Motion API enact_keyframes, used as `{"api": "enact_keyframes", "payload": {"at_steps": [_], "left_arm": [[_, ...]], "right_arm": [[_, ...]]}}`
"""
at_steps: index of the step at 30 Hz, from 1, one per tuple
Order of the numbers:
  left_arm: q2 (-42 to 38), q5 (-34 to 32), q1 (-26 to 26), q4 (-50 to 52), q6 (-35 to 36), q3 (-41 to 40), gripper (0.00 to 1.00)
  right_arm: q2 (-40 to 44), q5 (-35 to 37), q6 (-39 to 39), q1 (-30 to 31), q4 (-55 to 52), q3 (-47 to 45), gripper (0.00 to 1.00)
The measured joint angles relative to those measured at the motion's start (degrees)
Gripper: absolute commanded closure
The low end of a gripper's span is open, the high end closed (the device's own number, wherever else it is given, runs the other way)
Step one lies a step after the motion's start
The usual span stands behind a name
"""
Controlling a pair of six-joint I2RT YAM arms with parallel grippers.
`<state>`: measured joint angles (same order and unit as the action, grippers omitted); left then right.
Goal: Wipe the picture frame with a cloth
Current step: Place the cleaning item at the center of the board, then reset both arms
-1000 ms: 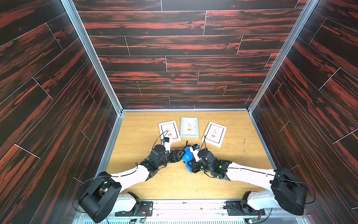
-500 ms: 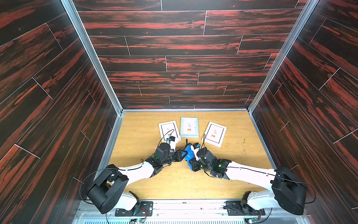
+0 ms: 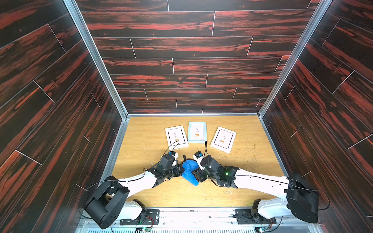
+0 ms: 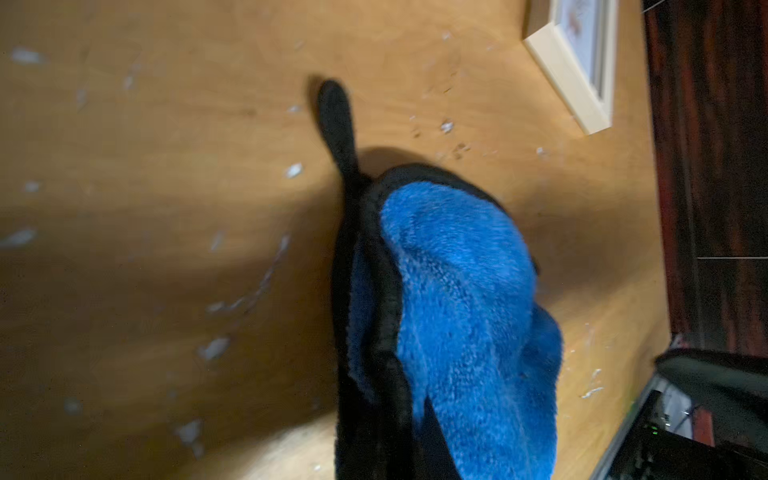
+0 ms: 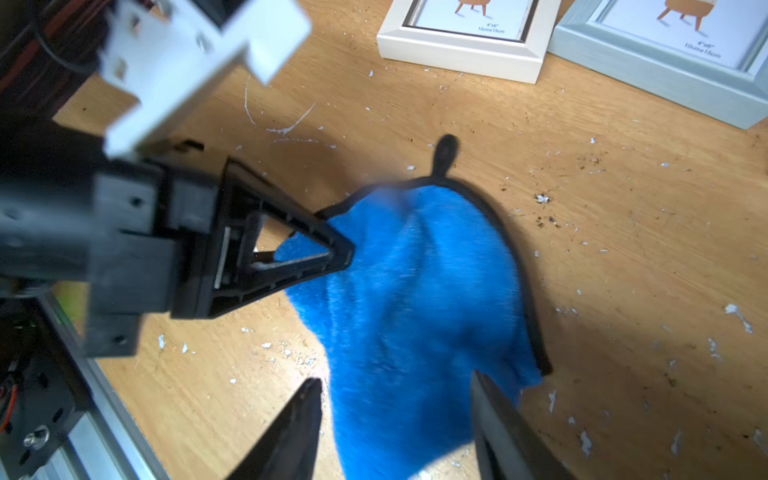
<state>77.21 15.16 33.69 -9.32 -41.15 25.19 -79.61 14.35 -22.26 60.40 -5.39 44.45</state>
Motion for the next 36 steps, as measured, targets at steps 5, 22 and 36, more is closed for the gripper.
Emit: {"api": "enact_keyframes", "payload": {"at_steps": [5, 22, 36], "left_arm": [[1.6, -0.1, 0.0, 0.5, -1.2, -1.7, 0.76], [-11.6, -19.6, -0.3, 21.6, -0.3, 3.9, 0.2], [-9.4, -53.6, -9.9, 22.3, 7.6, 19.8, 0.0]], "right_arm": [[0.0, 4.3, -0.7, -0.1, -2.8, 0.8, 0.35], [2.8, 15.5, -5.8, -10.7, -10.4, 2.4, 0.31], [5.3, 28.1, -10.6, -33.6, -12.9, 6.7, 0.16]]}}
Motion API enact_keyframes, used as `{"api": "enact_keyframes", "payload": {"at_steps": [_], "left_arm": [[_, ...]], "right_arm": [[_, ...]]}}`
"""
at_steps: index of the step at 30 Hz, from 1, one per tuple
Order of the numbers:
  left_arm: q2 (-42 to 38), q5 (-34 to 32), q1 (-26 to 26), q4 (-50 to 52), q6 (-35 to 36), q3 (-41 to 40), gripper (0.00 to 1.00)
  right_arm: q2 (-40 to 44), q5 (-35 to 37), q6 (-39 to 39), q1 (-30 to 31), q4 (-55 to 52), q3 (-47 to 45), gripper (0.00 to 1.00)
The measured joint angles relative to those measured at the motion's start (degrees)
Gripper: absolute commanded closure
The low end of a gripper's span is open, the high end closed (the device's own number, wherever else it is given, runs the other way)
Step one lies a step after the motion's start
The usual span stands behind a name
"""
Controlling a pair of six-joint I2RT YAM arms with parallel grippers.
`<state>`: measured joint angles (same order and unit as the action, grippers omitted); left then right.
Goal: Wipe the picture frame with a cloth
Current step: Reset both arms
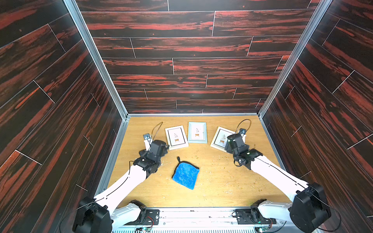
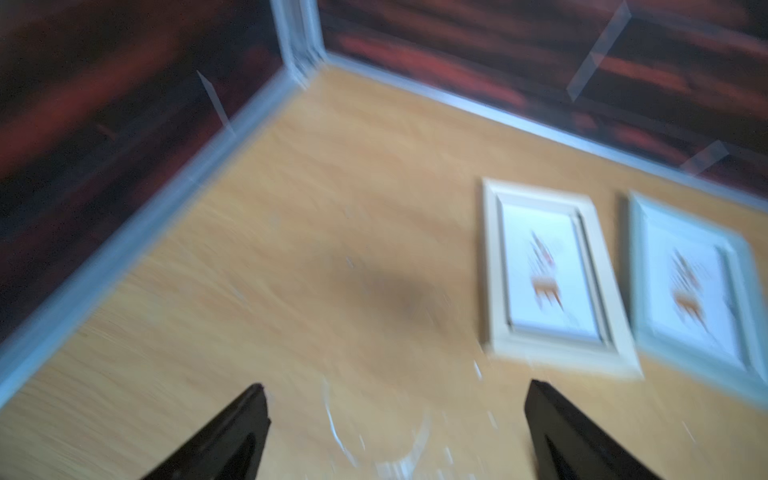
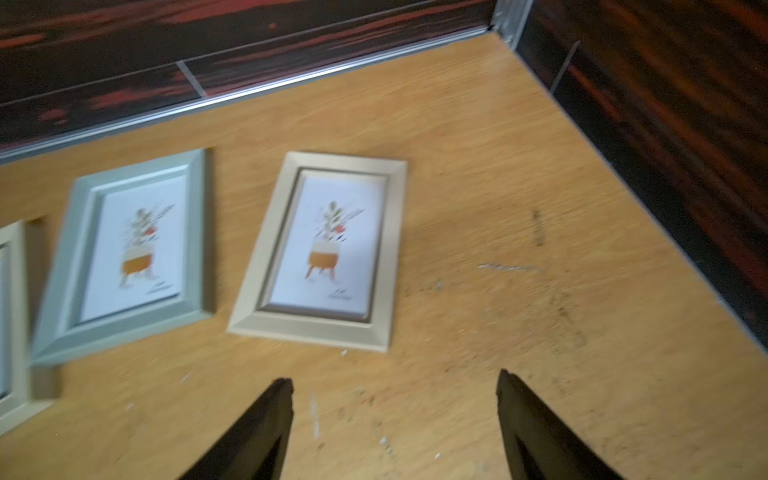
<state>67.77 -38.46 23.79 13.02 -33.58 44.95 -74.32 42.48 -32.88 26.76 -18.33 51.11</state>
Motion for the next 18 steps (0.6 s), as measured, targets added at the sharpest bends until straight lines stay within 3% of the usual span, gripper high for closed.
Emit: {"api": "enact_keyframes", "payload": {"at_steps": [4, 9, 12, 18], "left_arm": [[7.8, -8.6, -4.4, -11.7, 9.2, -0.3, 0.0], [13.4, -12.7, -9.4, -28.3, 21.6, -6.7, 0.0], [15.9, -11.8, -12.4, -38.4, 27.3, -11.8, 0.0], [20.9, -3.7, -18.5, -50.9, 28.4, -16.6, 0.0]], "right_arm": [[-1.3, 7.1, 1.1, -3.5, 6.6, -2.0, 0.12], [-1.9, 12.5, 8.3, -6.2, 20.4, -10.6, 0.12], [-5.4, 14.2, 11.8, -9.5, 29.0, -14.5, 0.12], [-11.8, 15.0, 20.9, -11.5, 51.8, -25.7, 0.13]]}}
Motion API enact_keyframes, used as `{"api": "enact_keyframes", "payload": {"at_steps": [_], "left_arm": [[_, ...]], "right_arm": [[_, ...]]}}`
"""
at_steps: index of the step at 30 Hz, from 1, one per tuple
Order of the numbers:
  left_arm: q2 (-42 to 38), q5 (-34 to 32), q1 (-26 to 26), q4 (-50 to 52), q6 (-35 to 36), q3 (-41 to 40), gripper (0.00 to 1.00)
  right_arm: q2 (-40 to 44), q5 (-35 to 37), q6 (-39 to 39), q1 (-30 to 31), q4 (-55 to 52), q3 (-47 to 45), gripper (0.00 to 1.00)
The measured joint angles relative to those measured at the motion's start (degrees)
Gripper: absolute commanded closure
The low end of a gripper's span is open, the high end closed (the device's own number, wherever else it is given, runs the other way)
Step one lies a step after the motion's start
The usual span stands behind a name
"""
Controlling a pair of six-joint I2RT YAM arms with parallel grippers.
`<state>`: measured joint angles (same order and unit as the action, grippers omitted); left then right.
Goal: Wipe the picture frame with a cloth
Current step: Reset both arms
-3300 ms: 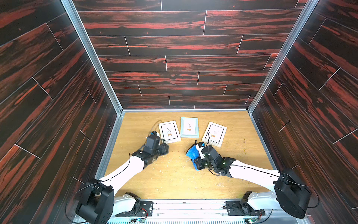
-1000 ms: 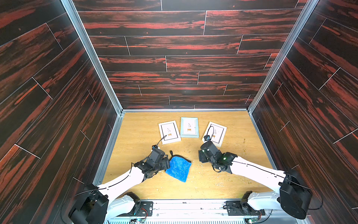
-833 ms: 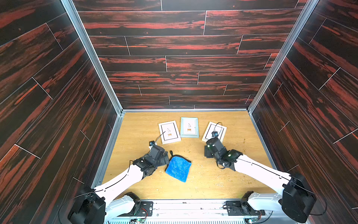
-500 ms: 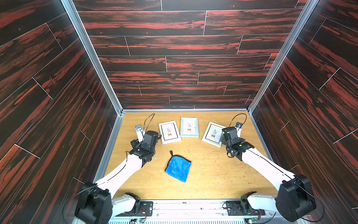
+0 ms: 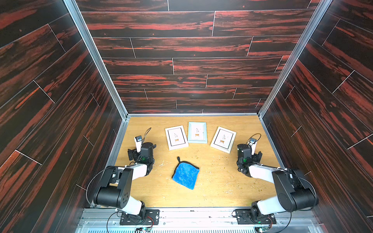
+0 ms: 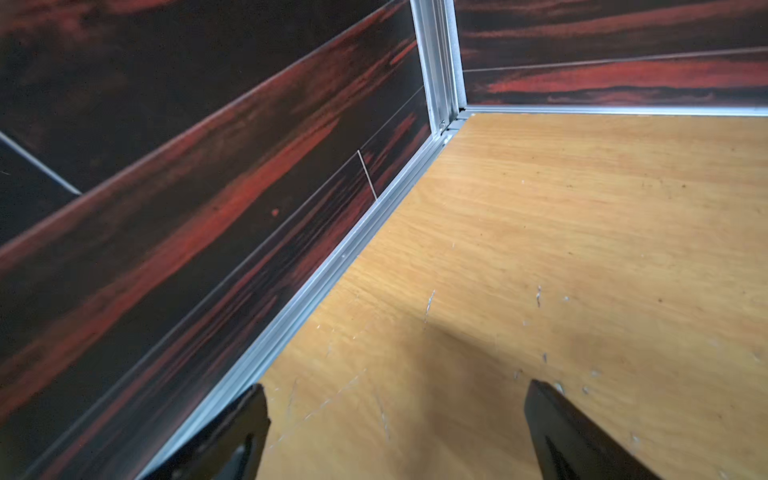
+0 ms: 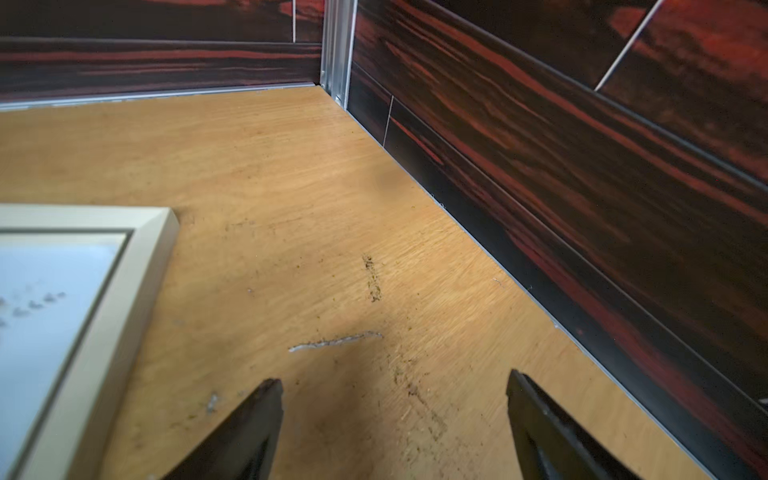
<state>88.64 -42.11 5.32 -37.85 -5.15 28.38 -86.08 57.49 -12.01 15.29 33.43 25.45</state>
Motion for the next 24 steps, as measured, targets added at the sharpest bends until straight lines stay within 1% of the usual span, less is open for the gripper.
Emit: {"api": "enact_keyframes", "payload": {"at_steps": [2, 4, 6, 9, 10, 11, 13, 14, 16, 17, 20, 24], "left_arm": [[0.7, 2.9, -1.2, -0.9, -0.2, -0.2, 0.0], [0.6, 5.5, -1.9, -2.2, -0.4, -0.2, 0.0], [0.6, 8.2, -2.6, -4.9, -0.9, -1.0, 0.0], [0.9, 11.8, -3.7, -11.5, -1.3, -4.9, 0.0], [1.6, 12.4, -4.0, -14.1, -1.2, -6.2, 0.0], [2.1, 13.1, -4.1, -14.5, -1.3, -6.8, 0.0], [2.1, 14.0, -4.3, -14.1, -1.6, -7.0, 0.0], [2.1, 14.4, -4.3, -14.6, -1.7, -6.9, 0.0], [2.2, 14.7, -4.3, -16.4, -1.7, -7.0, 0.0], [2.3, 14.7, -4.3, -17.4, -1.7, -7.0, 0.0], [2.3, 15.0, -4.3, -18.3, -1.7, -7.0, 0.0], [2.3, 15.1, -4.3, -19.4, -1.7, -7.0, 0.0]], "right_arm": [[-0.4, -1.9, 2.9, -0.3, 7.1, -3.2, 0.13], [0.1, -5.3, 5.6, -0.8, 14.6, -6.2, 0.12], [1.2, -8.9, 7.9, -1.0, 21.3, -9.1, 0.12], [1.9, -14.8, 10.8, -1.3, 30.2, -12.1, 0.11], [1.3, -16.8, 11.6, -1.7, 33.9, -13.0, 0.1], [0.1, -18.6, 11.9, -2.3, 37.6, -13.8, 0.09], [-5.4, -21.7, 13.2, -3.7, 45.7, -14.6, 0.08], [-7.3, -23.0, 13.6, -4.1, 47.0, -14.8, 0.02], [-7.3, -25.1, 13.9, -4.3, 46.4, -15.1, 0.02], [-7.0, -25.0, 13.7, -4.3, 46.3, -14.6, 0.02], [-7.4, -21.8, 13.9, -3.5, 47.4, -12.0, 0.02], [-7.6, -19.7, 14.2, -2.4, 47.8, -11.3, 0.02]]}}
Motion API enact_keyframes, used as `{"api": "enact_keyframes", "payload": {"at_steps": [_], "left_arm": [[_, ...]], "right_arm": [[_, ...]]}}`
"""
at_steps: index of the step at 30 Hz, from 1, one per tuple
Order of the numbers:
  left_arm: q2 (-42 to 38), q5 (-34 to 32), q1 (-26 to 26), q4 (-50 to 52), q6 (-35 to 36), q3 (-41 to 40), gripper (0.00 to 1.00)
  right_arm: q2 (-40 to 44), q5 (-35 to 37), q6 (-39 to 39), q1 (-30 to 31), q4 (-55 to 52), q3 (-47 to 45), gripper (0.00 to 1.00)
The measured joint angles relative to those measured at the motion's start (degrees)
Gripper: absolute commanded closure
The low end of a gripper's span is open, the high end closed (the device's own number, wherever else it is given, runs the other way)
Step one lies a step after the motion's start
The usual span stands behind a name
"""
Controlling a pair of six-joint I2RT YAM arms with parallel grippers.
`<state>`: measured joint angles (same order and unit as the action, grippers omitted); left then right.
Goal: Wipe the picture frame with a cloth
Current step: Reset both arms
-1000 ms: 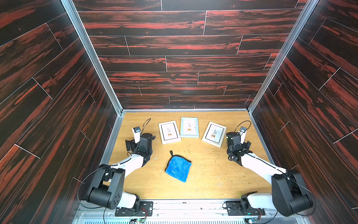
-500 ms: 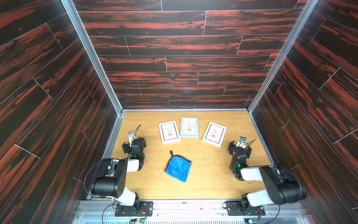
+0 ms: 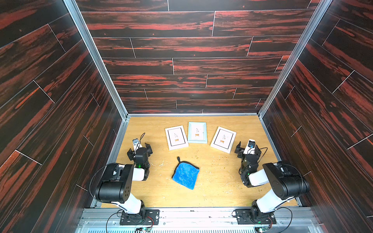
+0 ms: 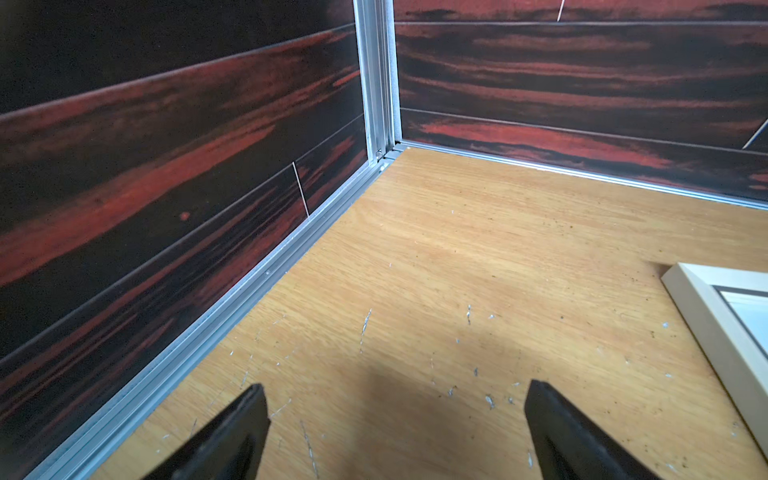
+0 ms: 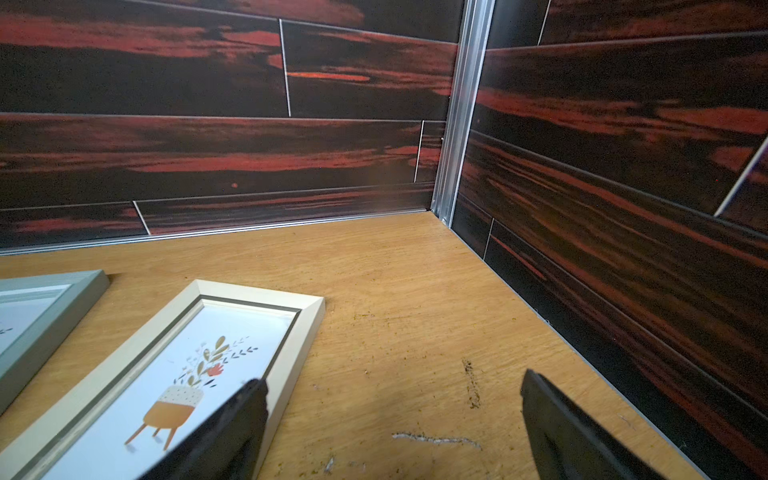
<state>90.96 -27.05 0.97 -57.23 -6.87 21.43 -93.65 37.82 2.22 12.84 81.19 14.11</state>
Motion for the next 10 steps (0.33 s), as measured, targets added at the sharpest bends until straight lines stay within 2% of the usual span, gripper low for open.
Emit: {"api": "enact_keyframes", "payload": {"at_steps": [10], "left_arm": [[0.1, 0.0, 0.0, -1.2, 0.0, 0.0, 0.0]], "right_arm": [[0.0, 1.0, 0.0, 0.0, -0.8, 0.4, 0.02]]}}
